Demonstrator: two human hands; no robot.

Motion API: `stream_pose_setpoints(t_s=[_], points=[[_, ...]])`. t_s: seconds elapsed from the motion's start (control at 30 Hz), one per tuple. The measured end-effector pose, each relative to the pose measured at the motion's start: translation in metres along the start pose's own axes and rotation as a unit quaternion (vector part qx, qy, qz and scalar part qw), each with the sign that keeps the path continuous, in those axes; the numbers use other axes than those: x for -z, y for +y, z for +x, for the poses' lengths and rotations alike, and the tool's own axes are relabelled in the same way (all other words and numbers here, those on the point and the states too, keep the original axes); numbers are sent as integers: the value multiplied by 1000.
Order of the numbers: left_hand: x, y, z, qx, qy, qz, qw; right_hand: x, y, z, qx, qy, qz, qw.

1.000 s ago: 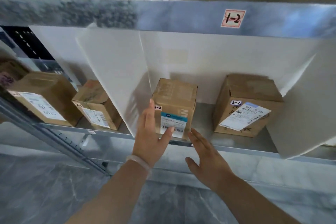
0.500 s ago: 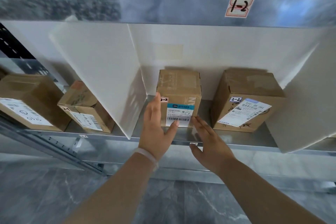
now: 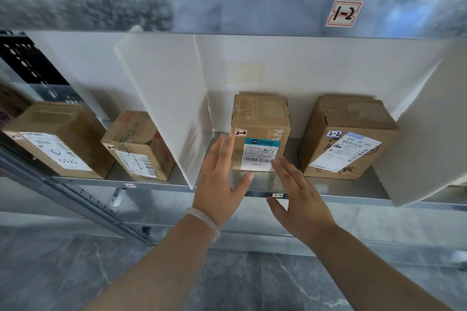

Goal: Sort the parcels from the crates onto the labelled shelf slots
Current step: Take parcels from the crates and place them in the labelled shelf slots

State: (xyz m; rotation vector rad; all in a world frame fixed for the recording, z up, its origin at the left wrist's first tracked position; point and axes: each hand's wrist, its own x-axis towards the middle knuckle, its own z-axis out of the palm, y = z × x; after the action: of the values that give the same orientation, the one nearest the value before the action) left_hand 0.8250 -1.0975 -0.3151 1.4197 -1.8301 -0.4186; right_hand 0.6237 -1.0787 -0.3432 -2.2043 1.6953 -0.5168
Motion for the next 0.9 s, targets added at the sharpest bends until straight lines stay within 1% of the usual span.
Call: stream_pose_setpoints(t_s=[0.07,0.2,0.4,0.57,0.7,0.8,0.9], points=[[10,-1,-12,-10,-13,-1,1000,-2,-14,-7,3,7,1,1000],[29,-6,-35,-11,-4,5,1000,-10,-42,-17,25,11,-12,1000],[57,-24,-62,0,37,39,999,-18,-77,-18,80,-28,-45,995],[88,-29,-77,43,76,100,991,-23,-106,-10,131,-45,-36,990],[110,-33,-92,85,115,105,984,-29,-130,-10,179,-66,-16,981],[119,-33,-101,126,113,112,979,-37,-142,-9,189,-73,-5,979],[129,-43,-105,136,110,109,979,-47,-152,-5,186,-80,-5,979]])
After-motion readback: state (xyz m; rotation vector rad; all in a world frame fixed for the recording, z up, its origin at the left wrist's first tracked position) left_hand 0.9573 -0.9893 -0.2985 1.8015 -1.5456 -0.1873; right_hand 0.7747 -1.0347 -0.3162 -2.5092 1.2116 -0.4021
